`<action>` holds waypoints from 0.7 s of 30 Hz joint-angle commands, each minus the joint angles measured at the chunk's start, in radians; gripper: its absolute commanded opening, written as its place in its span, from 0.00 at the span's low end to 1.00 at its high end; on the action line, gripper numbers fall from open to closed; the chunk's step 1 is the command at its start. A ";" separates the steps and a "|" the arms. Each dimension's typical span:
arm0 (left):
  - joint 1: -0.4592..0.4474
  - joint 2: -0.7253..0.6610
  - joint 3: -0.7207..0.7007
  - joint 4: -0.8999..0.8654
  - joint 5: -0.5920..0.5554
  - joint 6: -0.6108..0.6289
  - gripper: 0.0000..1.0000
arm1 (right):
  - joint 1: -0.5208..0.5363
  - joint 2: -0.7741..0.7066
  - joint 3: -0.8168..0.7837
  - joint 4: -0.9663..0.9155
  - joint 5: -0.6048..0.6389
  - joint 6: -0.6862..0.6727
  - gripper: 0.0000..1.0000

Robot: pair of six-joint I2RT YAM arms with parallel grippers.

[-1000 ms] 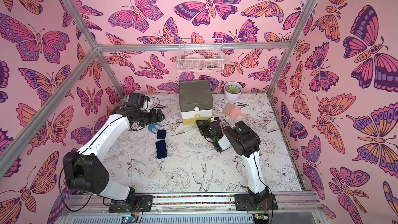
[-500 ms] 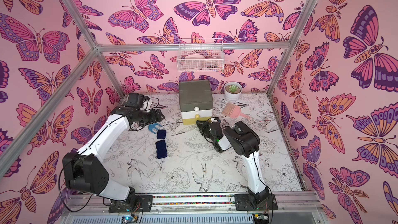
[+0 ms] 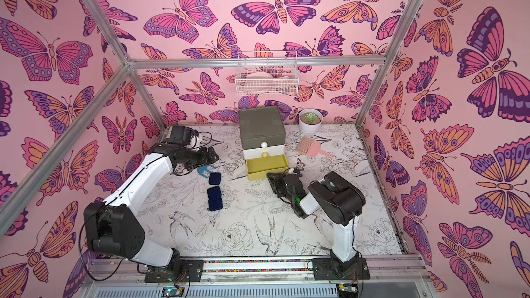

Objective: Place the brooch boxes into the drawer by color
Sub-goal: Open the drawer in the storage box.

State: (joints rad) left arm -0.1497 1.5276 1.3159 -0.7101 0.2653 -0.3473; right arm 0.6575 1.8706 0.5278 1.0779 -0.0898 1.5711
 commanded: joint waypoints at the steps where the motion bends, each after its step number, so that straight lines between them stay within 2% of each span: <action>1: 0.006 -0.033 -0.021 -0.002 0.005 0.020 0.87 | 0.034 -0.100 -0.015 -0.086 0.040 0.086 0.24; 5: 0.006 -0.040 -0.029 -0.003 0.003 0.027 0.87 | 0.065 -0.201 -0.014 -0.272 0.054 0.093 0.26; 9: 0.006 -0.041 -0.029 -0.002 0.011 0.027 0.87 | 0.067 -0.240 -0.001 -0.436 0.032 0.133 0.26; 18: 0.007 -0.047 -0.036 -0.002 0.006 0.035 0.87 | 0.092 -0.263 -0.060 -0.473 0.029 0.233 0.26; 21: 0.008 -0.044 -0.038 -0.002 0.005 0.035 0.87 | 0.094 -0.292 -0.055 -0.530 0.031 0.227 0.34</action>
State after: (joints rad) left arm -0.1497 1.5070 1.2957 -0.7101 0.2657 -0.3286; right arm 0.7425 1.6123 0.4759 0.6418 -0.0540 1.7737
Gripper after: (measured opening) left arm 0.874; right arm 0.320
